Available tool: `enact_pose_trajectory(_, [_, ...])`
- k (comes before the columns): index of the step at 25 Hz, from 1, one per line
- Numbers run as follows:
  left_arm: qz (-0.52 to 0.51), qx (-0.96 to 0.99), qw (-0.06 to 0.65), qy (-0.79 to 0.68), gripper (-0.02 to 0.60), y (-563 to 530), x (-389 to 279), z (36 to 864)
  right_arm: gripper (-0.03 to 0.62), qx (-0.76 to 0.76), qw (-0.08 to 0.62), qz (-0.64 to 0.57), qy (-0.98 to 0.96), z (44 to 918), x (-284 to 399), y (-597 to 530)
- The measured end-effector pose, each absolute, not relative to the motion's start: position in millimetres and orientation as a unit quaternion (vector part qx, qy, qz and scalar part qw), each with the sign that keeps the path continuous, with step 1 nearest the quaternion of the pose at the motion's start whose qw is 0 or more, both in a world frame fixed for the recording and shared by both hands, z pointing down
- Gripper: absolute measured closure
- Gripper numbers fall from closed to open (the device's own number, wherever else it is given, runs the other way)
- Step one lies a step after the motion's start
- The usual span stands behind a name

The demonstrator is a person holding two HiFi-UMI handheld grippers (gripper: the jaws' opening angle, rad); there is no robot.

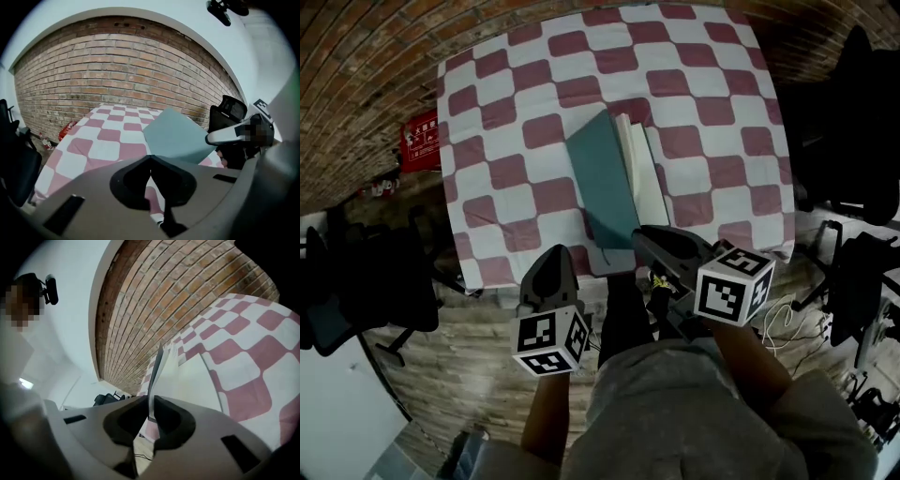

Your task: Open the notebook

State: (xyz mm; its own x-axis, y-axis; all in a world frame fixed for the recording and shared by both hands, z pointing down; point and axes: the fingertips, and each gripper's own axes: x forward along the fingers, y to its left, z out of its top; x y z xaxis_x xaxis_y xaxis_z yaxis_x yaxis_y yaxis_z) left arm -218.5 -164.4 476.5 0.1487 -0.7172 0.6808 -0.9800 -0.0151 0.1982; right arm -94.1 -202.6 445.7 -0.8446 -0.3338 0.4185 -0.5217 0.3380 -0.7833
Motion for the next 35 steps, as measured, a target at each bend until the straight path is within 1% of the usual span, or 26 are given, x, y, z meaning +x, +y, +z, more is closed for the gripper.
enact_pose_trajectory(6, [0.188, 0.664, 0.308, -0.655, 0.572, -145.0, -241.6, 448.2, 0.539, 0.218, 0.115, 0.476, -0.844, 427.7, -138.5, -187.5])
enact_pose_trajectory(14, [0.18, 0.635, 0.309, -0.684, 0.572, -120.7, -274.4, 442.9, 0.529, 0.158, 0.134, 0.456, -0.866, 428.2, -207.3, -171.4])
enact_pose_trajectory(19, [0.18, 0.616, 0.319, -0.697, 0.572, -109.6, -298.0, 448.3, 0.51, 0.102, 0.133, 0.49, -0.855, 452.7, -257.9, -154.7])
enact_pose_trajectory(22, [0.179, 0.609, 0.324, -0.702, 0.572, -105.5, -309.4, 452.4, 0.505, 0.087, 0.155, 0.516, -0.838, 476.3, -276.9, -144.3])
enact_pose_trajectory(24, [0.178, 0.605, 0.326, -0.705, 0.572, -104.3, -316.1, 453.9, 0.478, 0.096, 0.179, 0.523, -0.828, 498.2, -279.0, -139.3])
enact_pose_trajectory(27, [0.175, 0.602, 0.327, -0.707, 0.572, -105.1, -322.4, 454.6, 0.473, 0.126, 0.203, 0.527, -0.816, 522.5, -267.1, -138.9])
enact_pose_trajectory(35, [0.172, 0.613, 0.324, -0.7, 0.572, -110.2, -315.1, 452.7, 0.474, 0.184, 0.198, 0.513, -0.815, 524.9, -238.1, -153.0])
